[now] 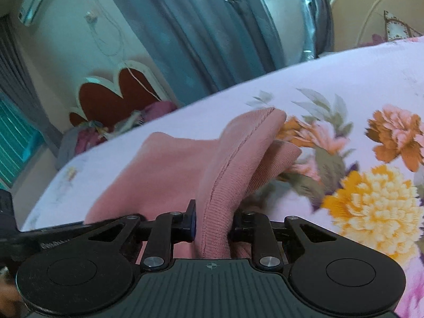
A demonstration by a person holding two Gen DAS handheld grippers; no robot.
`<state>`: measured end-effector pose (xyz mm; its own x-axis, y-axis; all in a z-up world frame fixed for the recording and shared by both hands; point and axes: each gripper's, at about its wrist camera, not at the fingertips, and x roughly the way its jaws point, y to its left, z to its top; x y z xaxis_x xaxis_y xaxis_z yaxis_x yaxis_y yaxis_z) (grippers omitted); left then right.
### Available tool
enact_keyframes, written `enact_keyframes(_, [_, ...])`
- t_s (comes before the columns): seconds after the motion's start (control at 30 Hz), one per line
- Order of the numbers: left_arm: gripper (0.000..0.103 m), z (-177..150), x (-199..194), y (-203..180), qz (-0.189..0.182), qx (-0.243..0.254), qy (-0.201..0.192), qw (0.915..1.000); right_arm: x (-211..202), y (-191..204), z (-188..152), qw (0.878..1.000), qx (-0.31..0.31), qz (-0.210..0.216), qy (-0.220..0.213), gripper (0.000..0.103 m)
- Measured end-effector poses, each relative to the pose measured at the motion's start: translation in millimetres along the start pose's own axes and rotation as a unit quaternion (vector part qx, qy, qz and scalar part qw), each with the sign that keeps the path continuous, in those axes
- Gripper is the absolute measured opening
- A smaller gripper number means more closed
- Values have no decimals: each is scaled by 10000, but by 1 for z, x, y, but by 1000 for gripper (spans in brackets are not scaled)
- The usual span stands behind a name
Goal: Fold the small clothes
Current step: 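Grasp the bundle edge with both tools and lift it over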
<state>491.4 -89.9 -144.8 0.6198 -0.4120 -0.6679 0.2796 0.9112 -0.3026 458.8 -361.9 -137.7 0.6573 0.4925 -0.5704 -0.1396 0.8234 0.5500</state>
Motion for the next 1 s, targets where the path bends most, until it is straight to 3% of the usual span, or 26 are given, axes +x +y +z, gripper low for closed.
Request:
enact_keyframes(0.2, [32,9,-47,35,-54,135,-171,9997,5,67,-6,9998,-91,102,-156,21])
enact_keyframes(0.43, [32,11,-105,136,-204,177,-260,9993,49,179,-42,9996,-94,41,-255,21])
enact_keyframes(0.67, [32,16,-147,239,111,105,-243,9996,128,275,-68,9996,-94,260,-92,21])
enact_keyframes(0.83, [32,16,-158,297,303,-45,-230,9993,187,310,-74,9992,-197,330,83,21])
enact_keyframes(1.0, [35,4,-149,341,443,-293,-100,9985,227,315,-87,9989,-348,43,301,21])
